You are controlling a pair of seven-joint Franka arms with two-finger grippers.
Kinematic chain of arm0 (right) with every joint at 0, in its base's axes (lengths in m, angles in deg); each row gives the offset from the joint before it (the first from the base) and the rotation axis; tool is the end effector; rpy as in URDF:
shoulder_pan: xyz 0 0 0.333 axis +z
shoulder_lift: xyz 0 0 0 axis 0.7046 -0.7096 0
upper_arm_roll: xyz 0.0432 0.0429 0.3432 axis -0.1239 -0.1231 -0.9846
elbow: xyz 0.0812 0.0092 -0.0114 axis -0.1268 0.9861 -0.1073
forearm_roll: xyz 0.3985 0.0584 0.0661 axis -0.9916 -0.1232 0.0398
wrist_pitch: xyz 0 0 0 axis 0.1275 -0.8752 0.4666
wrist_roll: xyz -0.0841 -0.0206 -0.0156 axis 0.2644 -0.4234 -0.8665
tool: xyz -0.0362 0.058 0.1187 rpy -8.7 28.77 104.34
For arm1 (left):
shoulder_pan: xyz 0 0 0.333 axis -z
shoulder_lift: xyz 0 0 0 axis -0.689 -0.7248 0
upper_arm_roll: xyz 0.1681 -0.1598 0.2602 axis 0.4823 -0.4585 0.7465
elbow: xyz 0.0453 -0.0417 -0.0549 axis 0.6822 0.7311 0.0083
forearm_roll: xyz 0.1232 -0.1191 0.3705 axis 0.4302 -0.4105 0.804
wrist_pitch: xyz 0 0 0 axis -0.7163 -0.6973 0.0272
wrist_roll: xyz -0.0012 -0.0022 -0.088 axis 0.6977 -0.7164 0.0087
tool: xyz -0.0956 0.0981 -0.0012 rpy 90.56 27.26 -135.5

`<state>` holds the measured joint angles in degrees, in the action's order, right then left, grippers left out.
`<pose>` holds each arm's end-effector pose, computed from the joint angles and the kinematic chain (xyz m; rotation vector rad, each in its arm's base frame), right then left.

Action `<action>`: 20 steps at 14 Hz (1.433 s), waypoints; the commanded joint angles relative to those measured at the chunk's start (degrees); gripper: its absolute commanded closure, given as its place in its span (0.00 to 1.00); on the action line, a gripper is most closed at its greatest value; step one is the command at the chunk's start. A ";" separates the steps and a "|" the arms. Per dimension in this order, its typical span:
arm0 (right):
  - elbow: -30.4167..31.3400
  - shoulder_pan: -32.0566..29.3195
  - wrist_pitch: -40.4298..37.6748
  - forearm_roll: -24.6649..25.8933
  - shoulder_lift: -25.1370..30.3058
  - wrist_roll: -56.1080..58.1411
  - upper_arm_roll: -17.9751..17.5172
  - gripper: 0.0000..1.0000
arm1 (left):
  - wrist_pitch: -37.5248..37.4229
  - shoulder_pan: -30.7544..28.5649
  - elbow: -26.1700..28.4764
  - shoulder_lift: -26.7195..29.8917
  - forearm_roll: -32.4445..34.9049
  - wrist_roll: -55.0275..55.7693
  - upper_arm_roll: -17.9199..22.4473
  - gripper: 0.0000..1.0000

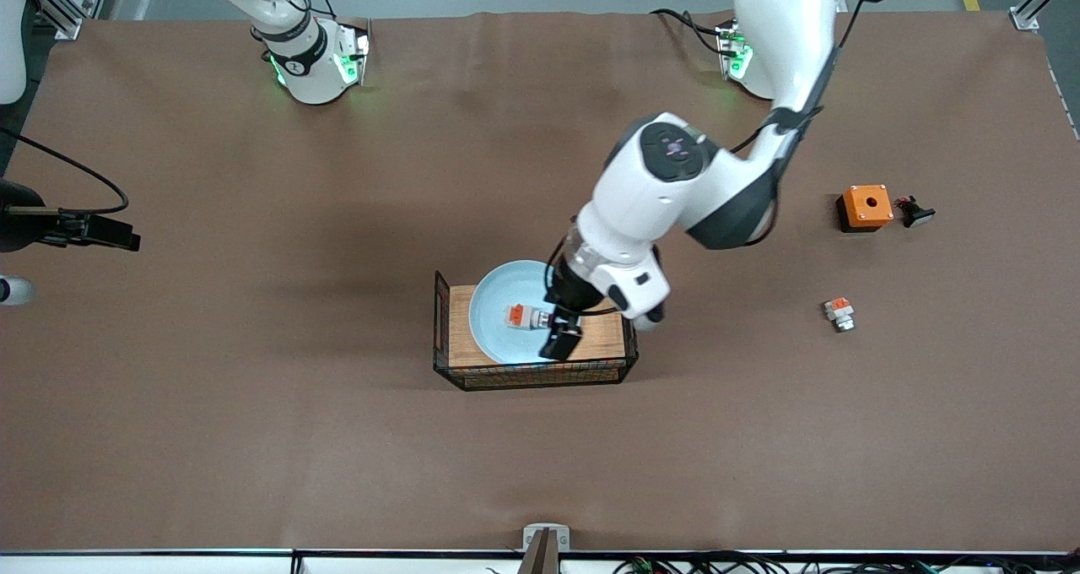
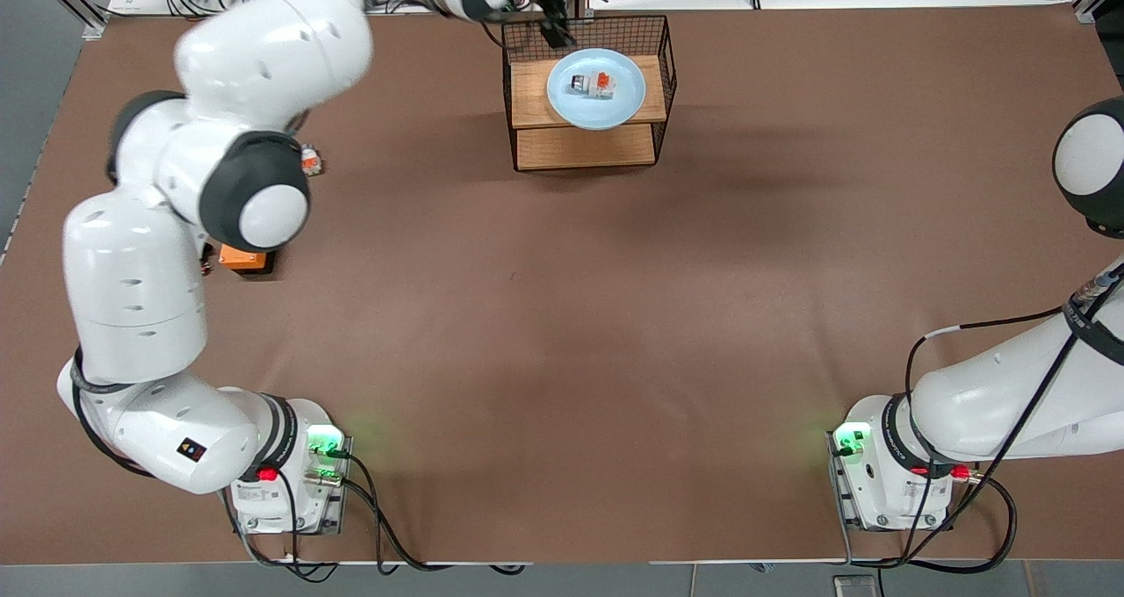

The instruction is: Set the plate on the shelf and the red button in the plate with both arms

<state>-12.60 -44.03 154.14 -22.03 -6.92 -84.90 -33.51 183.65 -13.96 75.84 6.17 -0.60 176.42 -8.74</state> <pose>0.6392 -0.0318 0.5836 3.1158 -0.1038 -0.2833 0.6604 -0.4742 0.4522 2.0287 1.7660 -0.0432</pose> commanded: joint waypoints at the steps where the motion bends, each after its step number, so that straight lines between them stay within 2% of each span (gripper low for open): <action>1: 0.17 -0.59 -1.64 -0.69 1.77 0.84 -0.25 0.00 | -8.40 -3.38 2.25 5.91 -0.72 -6.23 -0.59 0.00; 3: -2.28 -0.59 -5.50 -0.61 1.86 0.84 -0.25 0.00 | -13.86 -5.67 2.77 8.46 -0.81 -13.69 -0.59 0.00; 6: -3.00 -0.42 -8.42 -0.26 3.87 0.76 -0.43 0.00 | -15.72 -9.45 12.68 17.06 -2.82 -29.07 -0.77 0.00; 8: -2.04 -0.24 -8.42 -0.25 6.33 0.32 -0.60 0.00 | -15.73 -11.64 21.54 23.39 -3.01 -38.21 -0.77 0.00; 10: -1.07 -0.24 -8.42 -0.78 7.48 0.23 -0.69 0.00 | -15.73 -14.28 26.49 27.53 -3.01 -45.95 -0.77 0.00; 13: 2.97 -0.33 -7.81 -0.78 10.55 0.23 -0.60 0.00 | -16.95 -18.93 31.15 31.75 -3.01 -53.08 -0.77 0.00; 15: 6.04 -0.50 -5.97 -0.87 12.83 0.23 -0.52 0.00 | -20.63 -22.97 33.97 34.92 -3.01 -65.34 -0.68 0.00; 17: 10.95 -0.50 -3.86 -0.87 16.17 0.23 -0.43 0.00 | -25.72 -28.07 34.25 36.33 -3.01 -80.46 -0.68 0.00; 20: 18.16 -0.33 0.79 -0.87 21.62 0.14 -0.52 0.00 | -28.20 -32.21 33.98 37.48 -2.75 -91.40 -0.50 0.01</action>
<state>-2.09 -44.00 151.49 -22.23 8.61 -84.84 -33.66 156.36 -44.37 108.35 41.49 -2.53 90.64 -8.74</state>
